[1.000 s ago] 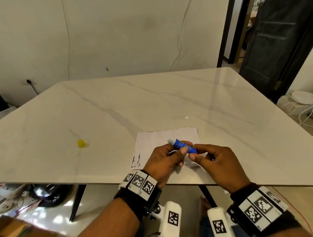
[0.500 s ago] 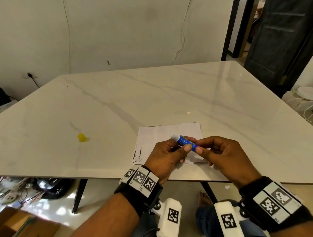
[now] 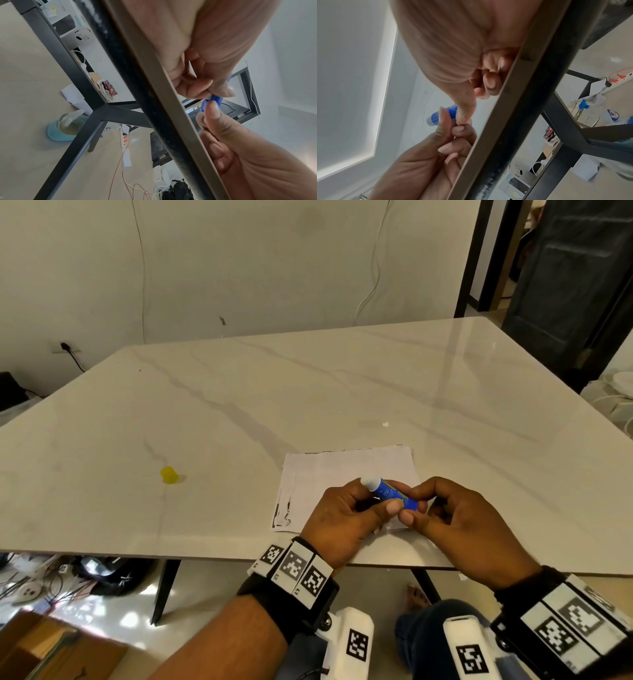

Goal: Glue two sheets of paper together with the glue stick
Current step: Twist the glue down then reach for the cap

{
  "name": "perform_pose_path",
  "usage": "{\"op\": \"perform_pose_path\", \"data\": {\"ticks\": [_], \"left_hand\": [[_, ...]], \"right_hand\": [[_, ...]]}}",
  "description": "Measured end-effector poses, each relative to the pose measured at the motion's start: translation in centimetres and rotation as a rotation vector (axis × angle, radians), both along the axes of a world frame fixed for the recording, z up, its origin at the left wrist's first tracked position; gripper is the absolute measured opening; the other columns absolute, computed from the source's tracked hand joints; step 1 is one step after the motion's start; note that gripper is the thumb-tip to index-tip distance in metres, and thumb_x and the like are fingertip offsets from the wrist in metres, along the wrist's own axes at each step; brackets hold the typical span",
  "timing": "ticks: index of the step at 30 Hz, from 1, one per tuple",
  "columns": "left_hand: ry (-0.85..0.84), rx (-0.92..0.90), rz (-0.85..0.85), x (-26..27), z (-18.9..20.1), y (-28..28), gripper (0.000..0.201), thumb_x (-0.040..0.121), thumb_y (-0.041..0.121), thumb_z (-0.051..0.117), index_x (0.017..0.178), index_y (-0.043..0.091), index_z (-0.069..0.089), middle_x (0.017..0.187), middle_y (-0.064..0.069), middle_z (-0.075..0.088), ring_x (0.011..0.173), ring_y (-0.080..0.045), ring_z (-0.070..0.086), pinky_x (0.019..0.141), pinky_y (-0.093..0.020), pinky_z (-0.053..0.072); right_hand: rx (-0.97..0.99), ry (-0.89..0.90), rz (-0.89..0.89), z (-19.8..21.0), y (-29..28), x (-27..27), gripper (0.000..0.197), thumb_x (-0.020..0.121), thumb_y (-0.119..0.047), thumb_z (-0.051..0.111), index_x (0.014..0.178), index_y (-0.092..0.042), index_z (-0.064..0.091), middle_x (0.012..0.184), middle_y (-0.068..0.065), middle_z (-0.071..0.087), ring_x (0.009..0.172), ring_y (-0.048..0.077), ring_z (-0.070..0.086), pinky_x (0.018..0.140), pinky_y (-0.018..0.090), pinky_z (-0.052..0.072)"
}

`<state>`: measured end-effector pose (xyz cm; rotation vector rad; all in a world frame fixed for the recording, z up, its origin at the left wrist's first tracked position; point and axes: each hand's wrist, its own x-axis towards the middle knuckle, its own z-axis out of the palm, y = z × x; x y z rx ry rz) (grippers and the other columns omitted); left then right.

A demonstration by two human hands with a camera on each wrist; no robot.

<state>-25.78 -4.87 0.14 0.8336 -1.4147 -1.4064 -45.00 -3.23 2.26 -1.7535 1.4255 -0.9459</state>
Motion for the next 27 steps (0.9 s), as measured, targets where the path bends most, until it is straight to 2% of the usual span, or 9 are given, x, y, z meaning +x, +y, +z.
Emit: {"op": "perform_pose_path", "data": {"ticks": [3,5,9,13,16,18,22,24,27], "left_hand": [[-0.017,-0.005,0.007,-0.05,0.16,0.1,0.024,0.093,0.003,0.063,0.115,-0.006,0.068,0.083,0.006,0.075,0.066,0.003,0.064,0.069,-0.009,0.047],[-0.016,-0.002,0.022,-0.08,0.32,0.16,0.026,0.093,0.006,0.064,0.117,-0.003,0.068,0.098,-0.009,0.077,0.071,0.001,0.065,0.07,-0.011,0.047],[-0.021,-0.003,0.031,-0.08,0.39,0.27,0.024,0.094,0.007,0.064,0.114,-0.003,0.07,0.094,-0.008,0.073,0.067,0.001,0.062,0.071,-0.013,0.047],[-0.079,-0.002,0.025,-0.01,0.5,0.21,0.024,0.093,0.011,0.067,0.114,0.002,0.071,0.103,-0.012,0.076,0.075,-0.001,0.065,0.074,-0.014,0.047],[-0.184,-0.028,0.025,-0.03,0.35,0.09,0.029,0.09,0.025,0.07,0.116,0.012,0.072,0.104,-0.009,0.076,0.086,-0.009,0.067,0.077,-0.021,0.047],[-0.176,-0.009,0.03,-0.05,0.29,0.15,0.029,0.09,0.027,0.07,0.116,0.013,0.072,0.104,-0.01,0.076,0.089,-0.013,0.068,0.079,-0.025,0.048],[-0.125,-0.002,0.04,-0.06,0.55,0.23,0.025,0.092,0.019,0.069,0.115,0.009,0.072,0.111,-0.013,0.075,0.086,-0.007,0.067,0.082,-0.024,0.049],[-0.147,-0.013,0.035,-0.08,0.56,0.18,0.024,0.092,0.019,0.068,0.114,0.01,0.073,0.111,-0.013,0.075,0.089,-0.009,0.068,0.084,-0.027,0.049],[-0.173,-0.012,0.037,-0.24,0.48,0.18,0.026,0.09,0.023,0.07,0.114,0.012,0.073,0.11,-0.011,0.075,0.091,-0.013,0.069,0.087,-0.032,0.052]], "right_hand": [[-0.004,0.026,0.001,-0.13,0.02,0.15,0.026,0.076,-0.049,0.074,0.096,-0.041,0.061,0.069,-0.005,0.061,0.057,0.013,0.048,0.057,0.03,0.044],[-0.014,0.058,0.04,0.08,0.16,0.19,0.029,0.076,-0.057,0.066,0.101,-0.049,0.056,0.074,-0.021,0.06,0.06,0.007,0.052,0.057,0.021,0.044],[-0.06,0.132,0.121,0.36,0.28,0.05,0.022,0.088,-0.054,0.049,0.109,-0.054,0.055,0.095,-0.018,0.06,0.089,0.0,0.057,0.071,0.015,0.041],[-0.07,0.109,0.043,0.0,0.19,-0.1,0.008,0.086,-0.044,0.066,0.093,-0.04,0.064,0.084,-0.015,0.062,0.076,0.006,0.057,0.063,0.018,0.039],[-0.079,0.143,-0.007,-0.34,0.18,-0.02,0.023,0.077,-0.046,0.074,0.09,-0.035,0.06,0.079,-0.008,0.057,0.067,0.011,0.054,0.059,0.019,0.042],[-0.078,0.157,0.012,-0.15,0.25,0.14,0.027,0.078,-0.05,0.071,0.099,-0.038,0.059,0.081,-0.011,0.056,0.065,0.011,0.053,0.058,0.02,0.042],[-0.094,0.167,0.121,0.03,0.29,-0.08,0.027,0.084,-0.059,0.049,0.111,-0.055,0.054,0.097,-0.02,0.059,0.089,0.004,0.057,0.071,0.019,0.045],[-0.111,0.182,0.128,-0.2,0.19,-0.29,0.022,0.089,-0.051,0.05,0.108,-0.046,0.061,0.095,-0.019,0.059,0.094,0.003,0.057,0.073,0.016,0.041],[-0.123,0.181,0.057,-0.25,0.24,-0.37,0.01,0.089,-0.037,0.066,0.096,-0.031,0.066,0.086,-0.012,0.06,0.085,0.008,0.056,0.066,0.018,0.041]]}}
